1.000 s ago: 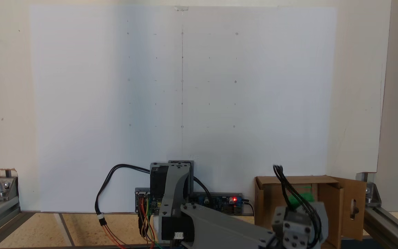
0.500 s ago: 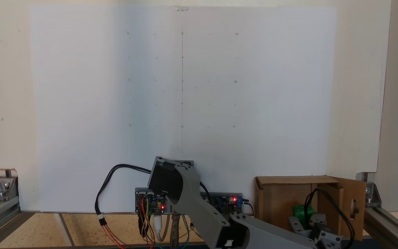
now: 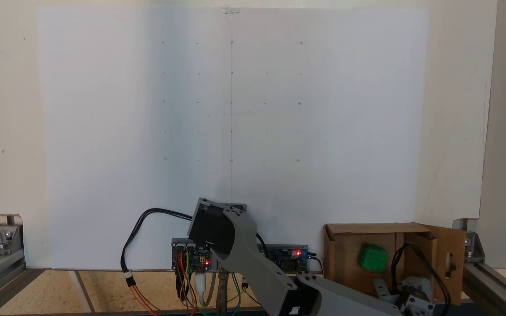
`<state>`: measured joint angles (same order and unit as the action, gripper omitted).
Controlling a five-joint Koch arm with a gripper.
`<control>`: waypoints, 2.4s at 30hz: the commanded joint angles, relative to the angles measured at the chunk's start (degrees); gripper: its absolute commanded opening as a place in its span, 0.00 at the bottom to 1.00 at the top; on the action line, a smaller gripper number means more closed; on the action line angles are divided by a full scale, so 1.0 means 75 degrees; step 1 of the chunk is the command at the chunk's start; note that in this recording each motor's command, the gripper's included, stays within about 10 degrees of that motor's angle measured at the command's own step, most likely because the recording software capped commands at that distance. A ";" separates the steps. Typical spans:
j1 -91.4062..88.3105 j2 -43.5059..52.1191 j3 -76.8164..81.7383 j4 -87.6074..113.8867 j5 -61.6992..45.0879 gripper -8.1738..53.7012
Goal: Grasp a green dice and put it in the bin.
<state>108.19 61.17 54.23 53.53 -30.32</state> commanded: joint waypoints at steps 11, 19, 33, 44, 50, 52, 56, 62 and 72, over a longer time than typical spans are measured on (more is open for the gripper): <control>-0.4603 0.4383 -0.0398 0.0492 0.3551 0.84; -0.9009 0.5133 0.0000 0.0492 0.3855 0.85; -1.4625 0.7055 0.4898 -0.2016 0.3867 0.86; -1.4332 0.9633 1.0840 -0.6009 0.3785 0.86; -1.4039 0.9867 1.2645 -0.8189 0.3809 0.86; -1.4039 0.9902 1.3207 -0.8904 0.3820 0.85; -1.4062 0.9914 1.3734 -1.0275 0.3844 0.84; -1.4121 0.9926 1.4086 -1.2290 0.3855 0.84; -1.4250 0.9926 1.4391 -1.5384 0.3855 0.84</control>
<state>2.02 129.11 163.21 -54.84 -3.69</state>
